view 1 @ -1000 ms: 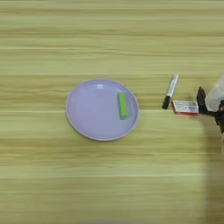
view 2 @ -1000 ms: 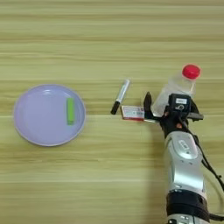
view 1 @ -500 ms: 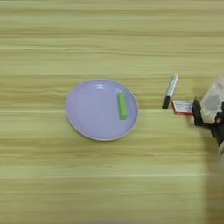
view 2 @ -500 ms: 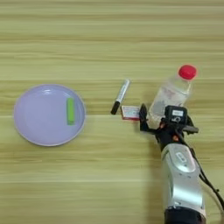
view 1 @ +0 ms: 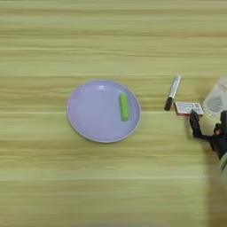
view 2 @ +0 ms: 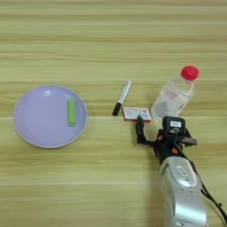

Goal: Move the objects on the table

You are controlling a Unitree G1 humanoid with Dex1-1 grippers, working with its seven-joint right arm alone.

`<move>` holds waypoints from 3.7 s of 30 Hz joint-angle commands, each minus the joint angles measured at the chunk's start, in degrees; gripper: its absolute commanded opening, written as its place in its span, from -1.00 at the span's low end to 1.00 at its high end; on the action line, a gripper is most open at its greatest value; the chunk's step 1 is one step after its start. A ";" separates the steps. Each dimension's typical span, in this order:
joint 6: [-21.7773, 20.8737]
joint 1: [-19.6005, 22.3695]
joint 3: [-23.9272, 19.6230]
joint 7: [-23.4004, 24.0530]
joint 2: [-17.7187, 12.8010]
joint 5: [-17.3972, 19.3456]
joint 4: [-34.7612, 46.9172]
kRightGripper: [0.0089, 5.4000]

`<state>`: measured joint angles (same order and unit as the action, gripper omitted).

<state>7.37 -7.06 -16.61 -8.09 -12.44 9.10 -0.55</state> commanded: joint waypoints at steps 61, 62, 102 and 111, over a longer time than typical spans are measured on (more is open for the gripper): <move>-9.68 15.09 3.49 -8.21 -2.45 0.31 -12.04 1.00; -9.73 15.35 3.43 -8.00 -2.48 0.25 -12.80 1.00; 6.20 9.73 8.08 -12.73 -0.57 4.81 -6.23 1.00; 10.91 6.59 9.86 -12.89 0.25 5.91 0.65 1.00</move>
<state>17.05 -0.50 -7.45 -20.95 -12.14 14.58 -2.60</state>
